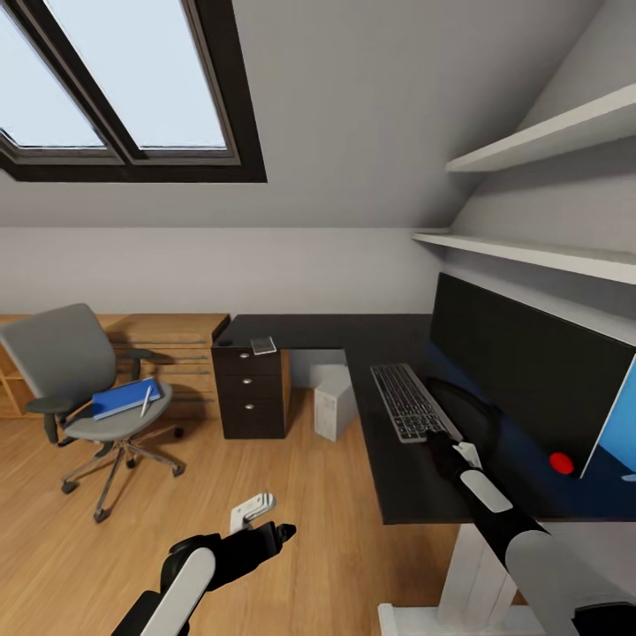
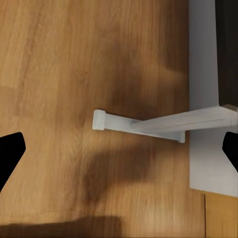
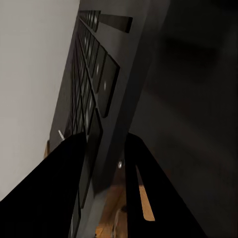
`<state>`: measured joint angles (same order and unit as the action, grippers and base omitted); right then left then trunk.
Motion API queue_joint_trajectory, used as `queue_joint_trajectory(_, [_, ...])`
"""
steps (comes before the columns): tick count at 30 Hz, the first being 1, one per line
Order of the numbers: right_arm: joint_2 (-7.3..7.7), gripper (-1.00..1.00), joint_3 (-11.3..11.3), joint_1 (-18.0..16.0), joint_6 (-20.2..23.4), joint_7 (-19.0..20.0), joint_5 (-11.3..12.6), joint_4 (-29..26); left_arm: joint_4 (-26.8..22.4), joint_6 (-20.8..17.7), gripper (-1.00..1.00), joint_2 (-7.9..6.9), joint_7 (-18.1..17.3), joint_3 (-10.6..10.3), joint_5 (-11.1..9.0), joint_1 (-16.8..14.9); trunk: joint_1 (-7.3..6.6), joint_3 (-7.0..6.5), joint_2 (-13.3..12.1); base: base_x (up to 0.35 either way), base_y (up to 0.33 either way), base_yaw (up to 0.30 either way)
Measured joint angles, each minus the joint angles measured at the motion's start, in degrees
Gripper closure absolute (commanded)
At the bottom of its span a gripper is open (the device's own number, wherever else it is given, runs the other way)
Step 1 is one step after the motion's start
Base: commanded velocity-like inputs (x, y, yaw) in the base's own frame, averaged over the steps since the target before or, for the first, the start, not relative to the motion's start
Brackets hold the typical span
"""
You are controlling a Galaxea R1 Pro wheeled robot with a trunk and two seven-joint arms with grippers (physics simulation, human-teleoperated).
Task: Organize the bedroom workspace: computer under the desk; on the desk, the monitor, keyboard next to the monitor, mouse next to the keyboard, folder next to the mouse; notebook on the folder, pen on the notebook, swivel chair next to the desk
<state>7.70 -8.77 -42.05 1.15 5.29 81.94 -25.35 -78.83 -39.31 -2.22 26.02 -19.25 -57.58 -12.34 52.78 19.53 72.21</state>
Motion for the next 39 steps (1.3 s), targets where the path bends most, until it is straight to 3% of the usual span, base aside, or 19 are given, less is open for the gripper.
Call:
queue_joint_trajectory(12, [-0.02, 1.00, 0.10, 0.00, -0.08, -1.27, 0.21, 2.61, -0.16, -0.12, -1.00, -0.11, 0.09, 0.49, -0.04, 0.00, 0.02, 0.00, -0.01, 0.081, 0.000, 0.000])
queue_joint_trajectory(16, [0.04, 1.00, 0.17, -0.01, -0.15, -1.98, 0.21, 2.63, -1.40, -0.15, -1.00, 0.11, 0.15, 2.19, -0.14, 0.00, 0.02, 0.00, 0.00, 0.001, 0.000, 0.000])
queue_joint_trajectory(33, [0.07, 1.00, 0.51, 0.00, -0.31, -2.18, 0.23, 2.58, -2.58, -0.17, -1.00, 0.24, 0.29, 3.02, -0.09, 0.00, 3.74, 3.05, 6.80, 0.000, 0.000, 0.000])
queue_joint_trajectory(39, [0.07, 1.00, 0.53, -0.03, -0.32, -2.18, 0.21, 2.56, -2.58, -0.16, -1.00, 0.22, 0.24, 2.88, -0.09, 0.00, 3.75, 3.06, 6.82, 0.000, 0.000, 0.000])
